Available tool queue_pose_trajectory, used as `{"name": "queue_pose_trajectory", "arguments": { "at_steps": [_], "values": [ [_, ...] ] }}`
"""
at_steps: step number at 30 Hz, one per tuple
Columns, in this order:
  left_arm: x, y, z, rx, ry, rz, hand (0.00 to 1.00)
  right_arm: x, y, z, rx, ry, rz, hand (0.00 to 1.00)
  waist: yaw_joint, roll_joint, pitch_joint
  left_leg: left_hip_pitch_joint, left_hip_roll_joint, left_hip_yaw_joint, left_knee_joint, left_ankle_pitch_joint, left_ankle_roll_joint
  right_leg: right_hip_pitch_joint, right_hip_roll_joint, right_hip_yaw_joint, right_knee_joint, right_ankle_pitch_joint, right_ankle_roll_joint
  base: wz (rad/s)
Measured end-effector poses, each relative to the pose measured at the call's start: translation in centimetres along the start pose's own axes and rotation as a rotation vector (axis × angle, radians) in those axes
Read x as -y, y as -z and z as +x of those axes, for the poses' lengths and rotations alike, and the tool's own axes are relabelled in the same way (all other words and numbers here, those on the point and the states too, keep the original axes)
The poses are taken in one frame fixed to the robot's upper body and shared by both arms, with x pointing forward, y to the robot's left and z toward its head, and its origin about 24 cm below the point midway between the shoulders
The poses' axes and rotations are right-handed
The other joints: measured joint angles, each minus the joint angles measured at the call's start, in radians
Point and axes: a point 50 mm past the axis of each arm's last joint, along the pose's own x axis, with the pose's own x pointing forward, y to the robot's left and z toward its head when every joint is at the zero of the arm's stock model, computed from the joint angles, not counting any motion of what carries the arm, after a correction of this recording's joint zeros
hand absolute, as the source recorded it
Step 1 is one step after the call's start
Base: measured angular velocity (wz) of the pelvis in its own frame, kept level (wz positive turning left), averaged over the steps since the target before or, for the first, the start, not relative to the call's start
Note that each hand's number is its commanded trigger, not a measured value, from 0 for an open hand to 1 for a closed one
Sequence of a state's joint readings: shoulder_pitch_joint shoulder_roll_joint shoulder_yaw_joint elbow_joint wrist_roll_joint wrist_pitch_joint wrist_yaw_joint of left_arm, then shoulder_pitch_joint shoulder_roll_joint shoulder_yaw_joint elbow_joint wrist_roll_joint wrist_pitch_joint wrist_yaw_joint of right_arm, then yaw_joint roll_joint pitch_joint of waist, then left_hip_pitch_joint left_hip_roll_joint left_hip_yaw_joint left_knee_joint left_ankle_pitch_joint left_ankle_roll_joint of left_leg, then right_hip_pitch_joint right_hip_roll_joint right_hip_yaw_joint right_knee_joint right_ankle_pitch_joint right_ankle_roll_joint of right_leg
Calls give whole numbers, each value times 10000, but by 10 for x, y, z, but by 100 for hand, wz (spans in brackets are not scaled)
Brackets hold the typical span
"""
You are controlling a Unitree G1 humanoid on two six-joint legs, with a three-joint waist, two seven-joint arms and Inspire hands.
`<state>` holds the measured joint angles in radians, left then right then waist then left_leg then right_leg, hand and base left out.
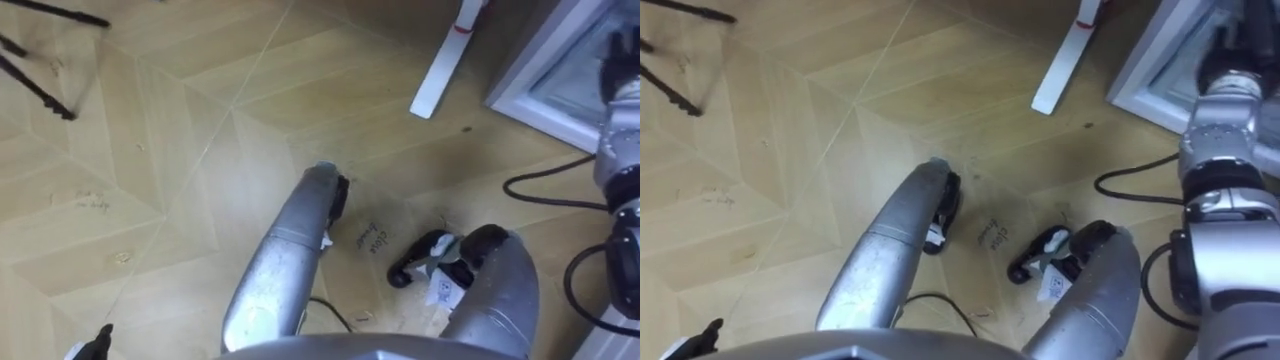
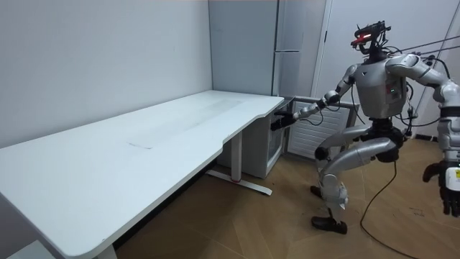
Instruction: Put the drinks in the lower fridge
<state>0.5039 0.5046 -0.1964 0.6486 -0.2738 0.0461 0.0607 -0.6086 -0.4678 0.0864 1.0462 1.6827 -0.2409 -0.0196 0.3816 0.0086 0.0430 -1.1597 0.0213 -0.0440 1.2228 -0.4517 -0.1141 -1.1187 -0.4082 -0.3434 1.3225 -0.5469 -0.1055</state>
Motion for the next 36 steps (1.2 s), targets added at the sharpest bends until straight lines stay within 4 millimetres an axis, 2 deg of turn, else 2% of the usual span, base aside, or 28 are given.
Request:
{"name": "queue_pose_trajectory", "arguments": {
  "at_steps": [1, 3, 4, 8, 11, 12, 13, 14, 15, 16, 17, 18, 19, 20, 21, 22, 24, 25, 29, 32, 35, 36],
  "values": [
    [0, 0, 0, -11, -1, -9, 0, 1, -5, 1, 106, 50, 55, 0, 20, 2, 2, -15, -123, -17, -153, 1, 1, 13, -95, -45, -107, -26, 56, 30],
    [0, 1, 0, -26, -17, -42, 0, 0, -7, 1, 53, -93, -12, 0, 110, 17, -3, -22, -180, -32, -397, 20, 36, 66, -150, -177, -353, -32, 98, 8],
    [0, 0, 0, -17, -53, -93, 0, -2, -8, 2, 122, -154, -2, 0, 146, 51, -4, -5, -185, -44, -604, 82, 109, 150, -177, -311, -556, -26, 134, 0],
    [-1, -4, 2, 95, -256, -82, 0, -5, -11, 2, 68, -368, -61, 0, 136, 119, -8, 5, -166, -70, -1145, 247, 24, 268, -152, -517, -1005, -36, 386, 11],
    [1, -10, 3, 289, -285, -53, 0, -10, -12, 3, -33, -607, -114, 0, 151, 223, -59, 100, -129, -181, -1628, 620, 52, 457, -64, -790, -1481, 3, 562, 18],
    [4, -12, 4, 338, -228, -117, 0, -18, -10, 2, -184, -1077, -466, 0, 163, 246, -70, 219, -205, -297, -1625, 786, 86, 632, -94, -1106, -1854, 9, 573, -18],
    [6, -9, 4, 269, -183, -161, 0, -26, -4, 1, -509, -1692, -918, 0, 190, 264, -83, 679, -433, -264, -1066, 759, 168, 969, -294, -1542, -2163, 29, 593, -30],
    [6, -7, 3, 217, -174, -178, 0, -31, 0, 1, -746, -2051, -1073, 0, 186, 274, -91, 1005, -542, -157, -929, 642, 337, 1164, -416, -1780, -2297, 117, 760, -42],
    [4, -4, 1, 175, -227, -314, 0, -49, 8, 1, -1164, -2823, -1279, 0, 182, 338, -93, 1484, -625, 2, -1055, 371, 1289, 1314, -554, -2035, -2056, 384, 1111, -11],
    [-3, -8, 2, 258, -427, -306, 0, -60, 11, 0, -1363, -3291, -1375, 0, -13, 213, 1, 1524, -717, -10, -931, 376, 1274, 1375, -616, -1085, -613, 281, 892, 12],
    [-7, -12, 3, 352, -560, -236, 0, -61, 12, 0, -1422, -3395, -1372, 0, -120, 115, 21, 1502, -729, 18, -921, 380, 1267, 1606, -558, -586, -174, 78, 974, 57],
    [-13, -18, 4, 555, -797, -59, 0, -63, 14, -1, -1539, -3476, -1422, 0, -280, -188, -81, 1333, -734, 52, -981, 466, 1104, 2345, -190, -129, 30, -426, 1236, 42],
    [-17, -25, 5, 822, -896, -61, 0, -70, 11, 0, -1460, -3655, -1590, 0, -189, -427, -55, 1154, -629, 17, -945, 676, 767, 3035, 114, -190, -420, -1147, 795, 25],
    [-15, -28, 6, 919, -868, -167, 0, -73, 8, 1, -1365, -3745, -1699, 0, -127, -304, 15, 1136, -620, -166, -904, 805, 652, 3217, 207, -357, -522, -1120, 1013, 7],
    [-15, -30, 7, 935, -847, -169, 0, -70, 8, 1, -1358, -3681, -1885, 0, -129, -271, 38, 1219, -684, -491, -1075, 1021, 564, 3506, 265, -733, -725, -1111, 952, 24],
    [-15, -29, 8, 896, -858, -69, 0, -66, 8, 1, -1395, -3546, -1968, 0, -200, -343, 71, 1421, -659, -533, -1350, 1295, 570, 3759, 273, -917, -920, -1051, 867, 34],
    [-11, -28, 8, 825, -739, 145, 0, -58, 4, 3, -1323, -3371, -2201, 0, -230, -338, 72, 1737, -680, -553, -1572, 1593, 613, 4112, 361, -1027, -1150, -867, 764, 19],
    [-11, -28, 9, 829, -696, 147, 0, -53, 2, 4, -1310, -3273, -2373, 0, -189, -321, 97, 1967, -678, -595, -1710, 1584, 625, 4294, 456, -1088, -1346, -758, 721, 4],
    [-12, -34, 12, 867, -704, 126, 0, -28, 1, 4, -1665, -2892, -3076, 0, -251, -300, 106, 2613, -559, -659, -2419, 1710, 629, 4913, 787, -1245, -2273, -396, 788, -4],
    [-13, -46, 18, 1038, -760, -1, 0, -4, 2, 0, -2214, -2717, -3724, 0, -405, -327, 107, 3186, -491, -612, -3107, 1862, 657, 5423, 996, -1280, -3088, -83, 845, -6],
    [-13, -53, 23, 1125, -757, -128, 0, 23, 8, -8, -2992, -2527, -4508, 0, -695, -572, 78, 3928, -452, -348, -3914, 1966, 739, 5942, 1150, -1141, -3906, 200, 1002, -15],
    [-14, -54, 24, 1138, -762, -185, 0, 36, 8, -12, -3278, -2341, -5000, 0, -849, -646, 72, 4155, -350, -271, -4092, 1970, 749, 6152, 1234, -1116, -4278, 353, 1024, -27]
  ]
}}
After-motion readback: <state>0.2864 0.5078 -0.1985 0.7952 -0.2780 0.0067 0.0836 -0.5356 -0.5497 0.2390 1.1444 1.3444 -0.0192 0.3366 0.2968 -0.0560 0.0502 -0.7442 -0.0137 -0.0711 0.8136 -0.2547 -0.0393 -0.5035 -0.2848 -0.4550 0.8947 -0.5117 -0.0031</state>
